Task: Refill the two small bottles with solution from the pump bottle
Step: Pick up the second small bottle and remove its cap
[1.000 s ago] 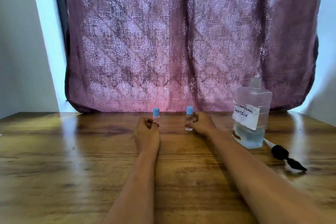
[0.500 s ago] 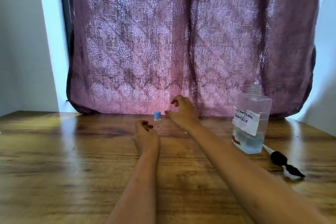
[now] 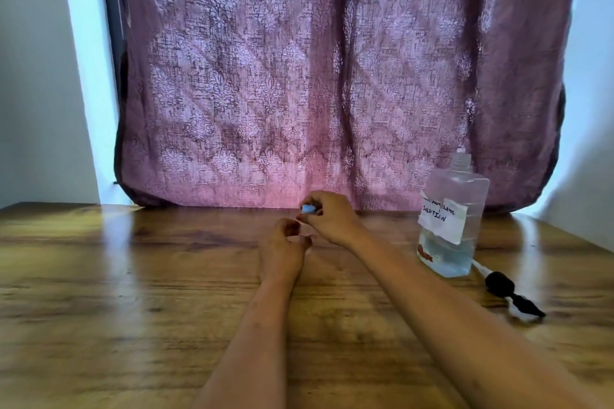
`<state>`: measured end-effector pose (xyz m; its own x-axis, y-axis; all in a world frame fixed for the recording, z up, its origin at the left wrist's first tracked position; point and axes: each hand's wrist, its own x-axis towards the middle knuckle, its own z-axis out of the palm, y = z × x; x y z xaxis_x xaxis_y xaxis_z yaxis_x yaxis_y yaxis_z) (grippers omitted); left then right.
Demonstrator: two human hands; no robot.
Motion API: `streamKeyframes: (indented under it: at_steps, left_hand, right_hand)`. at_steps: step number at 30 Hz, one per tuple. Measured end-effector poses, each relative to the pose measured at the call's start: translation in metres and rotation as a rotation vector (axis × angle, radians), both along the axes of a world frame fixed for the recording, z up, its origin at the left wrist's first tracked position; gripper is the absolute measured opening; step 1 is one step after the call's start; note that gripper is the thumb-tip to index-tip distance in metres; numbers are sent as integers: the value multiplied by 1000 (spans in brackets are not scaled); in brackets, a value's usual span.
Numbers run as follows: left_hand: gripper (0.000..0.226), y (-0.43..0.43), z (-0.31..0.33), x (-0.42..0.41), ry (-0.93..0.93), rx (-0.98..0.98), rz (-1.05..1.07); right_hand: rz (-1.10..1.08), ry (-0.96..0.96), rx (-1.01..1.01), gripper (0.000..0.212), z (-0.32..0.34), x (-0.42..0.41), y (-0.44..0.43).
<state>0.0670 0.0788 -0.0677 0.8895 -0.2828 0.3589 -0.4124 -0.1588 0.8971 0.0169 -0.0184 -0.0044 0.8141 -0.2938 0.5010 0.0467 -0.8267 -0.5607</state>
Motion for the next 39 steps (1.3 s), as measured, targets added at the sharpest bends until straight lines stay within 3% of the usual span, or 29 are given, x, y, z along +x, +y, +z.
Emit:
streamKeyframes:
  at_steps: [8,13,20,26,32,35,37,39]
  left_hand:
    - [26,-11,7,-23,-50,128,-436]
    - [37,-1,6,-18,-67,161,-410]
    - [32,-1,4,-15,-45,151,-471]
    - [26,-2,2,-12,32,160,-580]
    - [26,-2,0,-11,89,117,-620]
    - [26,-2,0,-9,61,144,-620]
    - [25,-3,0,-8,51,154,-618]
    - [23,-3,0,-8,51,152,-614]
  right_hand:
    - [-38,-28,58,14,-10,-62,-24]
    - [0,-7,-10,15,-11,-60,-17]
    - [11,13,-86,15,-8,-63,-18]
    - [157,61,21,23,-3,-71,-25]
    - [10,39,33,59,-6,-78,-46]
    - [-107,68,-82,34,-8,-82,-65]
    - [-77,67,-61,18,-8,-81,-60]
    - [-9,59,-64,17,-7,-77,-46]
